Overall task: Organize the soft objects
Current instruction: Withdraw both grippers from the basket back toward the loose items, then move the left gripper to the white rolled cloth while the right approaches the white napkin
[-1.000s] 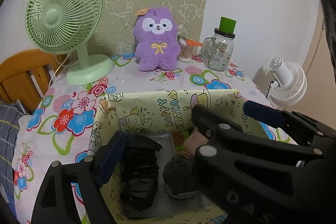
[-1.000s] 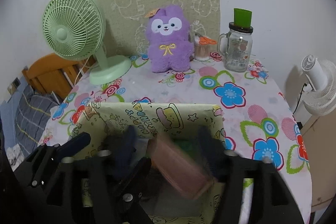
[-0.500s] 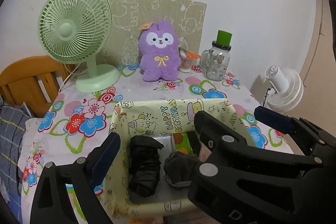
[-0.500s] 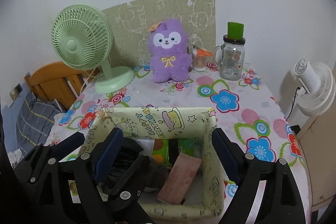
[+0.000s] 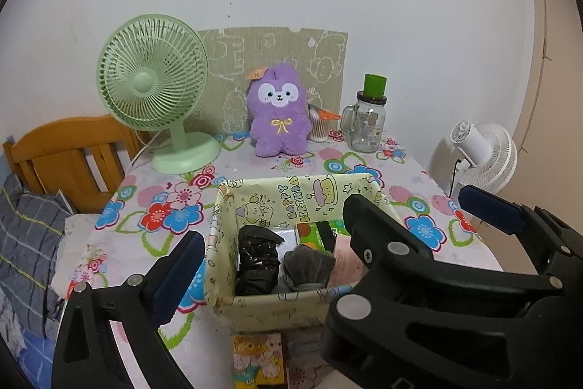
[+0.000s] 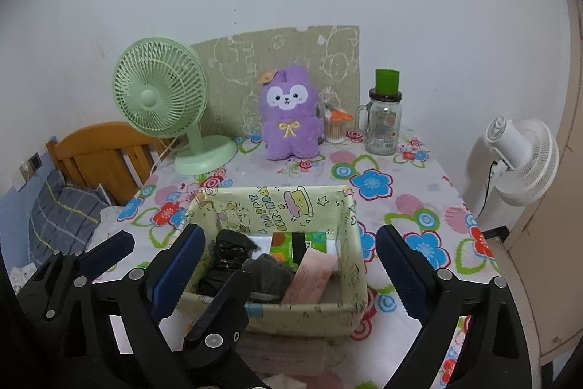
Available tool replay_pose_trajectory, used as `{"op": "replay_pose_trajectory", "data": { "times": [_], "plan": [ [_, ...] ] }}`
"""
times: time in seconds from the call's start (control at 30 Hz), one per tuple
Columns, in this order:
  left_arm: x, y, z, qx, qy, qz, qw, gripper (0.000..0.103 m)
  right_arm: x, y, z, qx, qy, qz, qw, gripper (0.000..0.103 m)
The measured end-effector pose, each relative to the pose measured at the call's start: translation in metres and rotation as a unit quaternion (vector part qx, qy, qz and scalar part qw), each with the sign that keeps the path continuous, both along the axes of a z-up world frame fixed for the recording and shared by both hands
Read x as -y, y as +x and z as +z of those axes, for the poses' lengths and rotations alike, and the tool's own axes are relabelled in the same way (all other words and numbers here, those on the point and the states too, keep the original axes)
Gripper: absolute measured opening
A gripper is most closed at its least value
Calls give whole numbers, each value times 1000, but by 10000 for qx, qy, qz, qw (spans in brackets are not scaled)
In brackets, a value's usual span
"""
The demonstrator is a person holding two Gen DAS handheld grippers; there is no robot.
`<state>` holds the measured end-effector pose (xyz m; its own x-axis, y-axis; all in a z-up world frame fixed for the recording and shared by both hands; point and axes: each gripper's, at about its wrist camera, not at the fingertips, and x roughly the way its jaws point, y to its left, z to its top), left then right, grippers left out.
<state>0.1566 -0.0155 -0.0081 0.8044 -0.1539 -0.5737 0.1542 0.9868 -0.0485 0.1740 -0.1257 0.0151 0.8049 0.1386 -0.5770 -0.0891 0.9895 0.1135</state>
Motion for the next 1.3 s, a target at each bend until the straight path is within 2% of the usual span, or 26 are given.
{"op": "replay_pose_trajectory", "data": {
  "times": [0.9, 1.3],
  "plan": [
    [5, -93, 11, 361, 41, 145, 9992, 102, 5, -98, 17, 274, -115, -41, 9995, 103],
    [1, -120, -1, 460, 51, 209, 9987, 102, 1, -126, 3, 304, -157, 66, 9994, 103]
  ]
}}
